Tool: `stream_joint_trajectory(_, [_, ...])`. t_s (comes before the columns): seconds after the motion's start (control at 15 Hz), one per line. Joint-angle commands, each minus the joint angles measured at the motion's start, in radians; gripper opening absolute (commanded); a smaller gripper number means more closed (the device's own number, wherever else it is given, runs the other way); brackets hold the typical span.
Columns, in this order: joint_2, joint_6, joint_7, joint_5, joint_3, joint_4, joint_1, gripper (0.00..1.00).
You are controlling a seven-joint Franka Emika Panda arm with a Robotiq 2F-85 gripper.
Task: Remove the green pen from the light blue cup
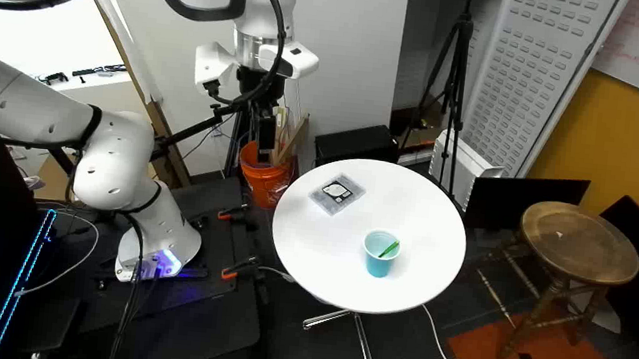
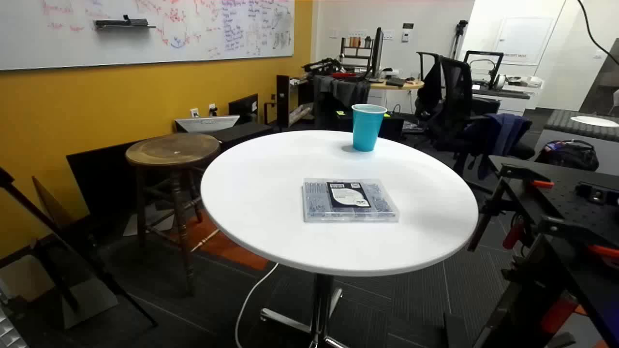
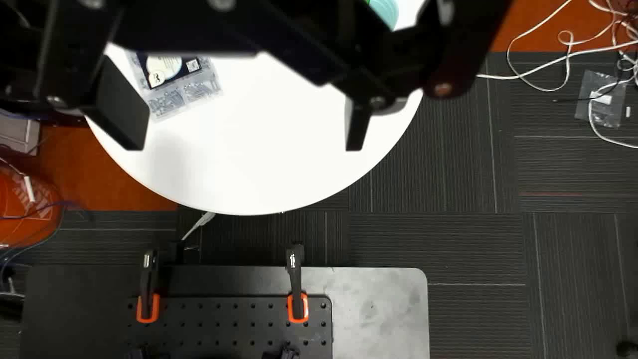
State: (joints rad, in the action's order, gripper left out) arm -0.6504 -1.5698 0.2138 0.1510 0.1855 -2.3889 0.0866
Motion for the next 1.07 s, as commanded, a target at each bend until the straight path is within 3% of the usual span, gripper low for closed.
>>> stream_joint_trajectory(0.0, [0.001,0.002,0.001,-0.002,-0.002,0.002,0.003,1.00])
stream_joint_trajectory(0.47, [0.002,-0.005,0.001,0.000,-0.003,0.003,0.003,1.00])
stream_joint_trajectory(1.0, [0.019,-0.173,-0.016,0.045,-0.004,-0.018,0.011,1.00])
